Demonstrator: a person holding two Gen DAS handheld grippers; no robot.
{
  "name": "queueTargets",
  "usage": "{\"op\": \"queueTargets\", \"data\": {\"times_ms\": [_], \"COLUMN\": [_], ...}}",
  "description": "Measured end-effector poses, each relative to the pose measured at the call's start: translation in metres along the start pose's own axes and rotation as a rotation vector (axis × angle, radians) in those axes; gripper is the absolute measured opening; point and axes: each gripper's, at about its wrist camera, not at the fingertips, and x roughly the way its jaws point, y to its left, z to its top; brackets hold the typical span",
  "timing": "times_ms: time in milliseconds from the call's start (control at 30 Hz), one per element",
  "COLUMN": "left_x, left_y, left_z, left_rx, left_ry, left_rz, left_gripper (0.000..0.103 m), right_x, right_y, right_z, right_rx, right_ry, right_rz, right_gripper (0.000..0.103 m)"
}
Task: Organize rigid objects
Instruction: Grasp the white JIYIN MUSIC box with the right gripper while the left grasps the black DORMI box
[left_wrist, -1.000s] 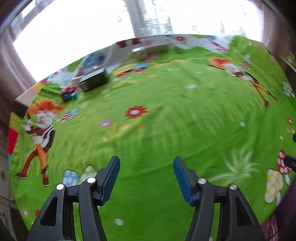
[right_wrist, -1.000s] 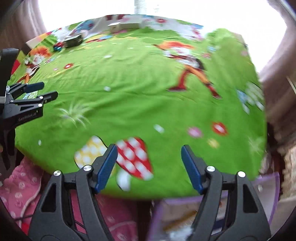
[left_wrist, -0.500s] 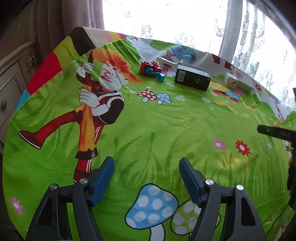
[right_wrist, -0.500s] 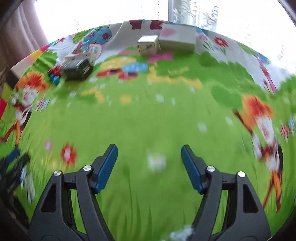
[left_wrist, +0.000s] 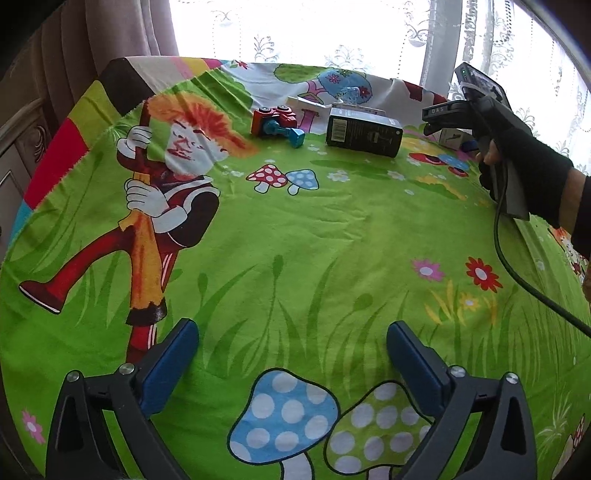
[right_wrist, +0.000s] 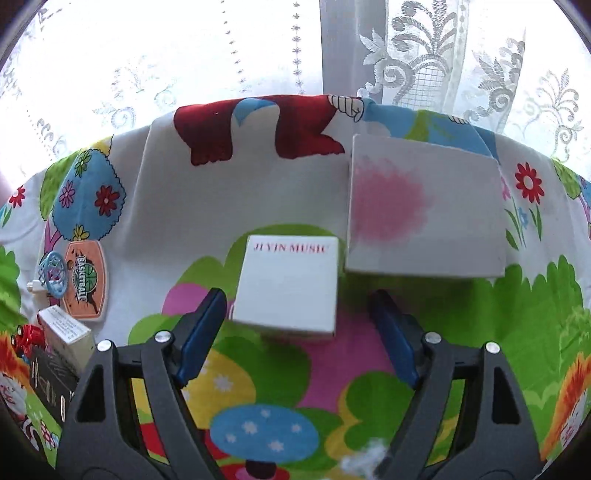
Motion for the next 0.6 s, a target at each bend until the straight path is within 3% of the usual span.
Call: {"op": "queueTargets", "data": {"times_ms": [67, 200, 333, 433, 500, 600], "left_x": [0.001, 0.009, 0.023, 0.041, 0.054, 0.067], "left_y": [0.0, 0.002, 0.004, -0.016, -0.034, -0.049], "left_z": [0.001, 0.015, 0.05, 0.088, 0.115, 0.147], "left_rx": [-0.002, -0.051, -0.283, -0.391, -0.443, -0.594], "left_ry": [0.004, 0.052, 0.08, 0.071, 0.044, 0.037], "left_rz": [0.0, 0.004, -0.111, -0.12, -0.084, -0.078], "left_gripper": [0.103, 0.103, 0.103, 0.103, 0.103, 0.103], "right_x": [-0.009, -0.035, -0.065, -0.08, -0.083, -0.081], "right_y": [0.004, 0.0, -0.014, -0.021, -0.024, -0.024], "right_z": [-0.008, -0.047, -0.091, -0.112, -0.114, -0.118], "right_rx": [-0.066, -0.191, -0.264, -0.276, -0.267, -0.256], "right_ry": [-0.013, -0.012, -0.024, -0.046, -0.045, -0.042], "right_rz": [-0.009, 0.074, 0.116, 0.132, 0.14, 0.147], "right_gripper": [0.045, 0.044, 0.044, 0.045, 0.045, 0.045]}}
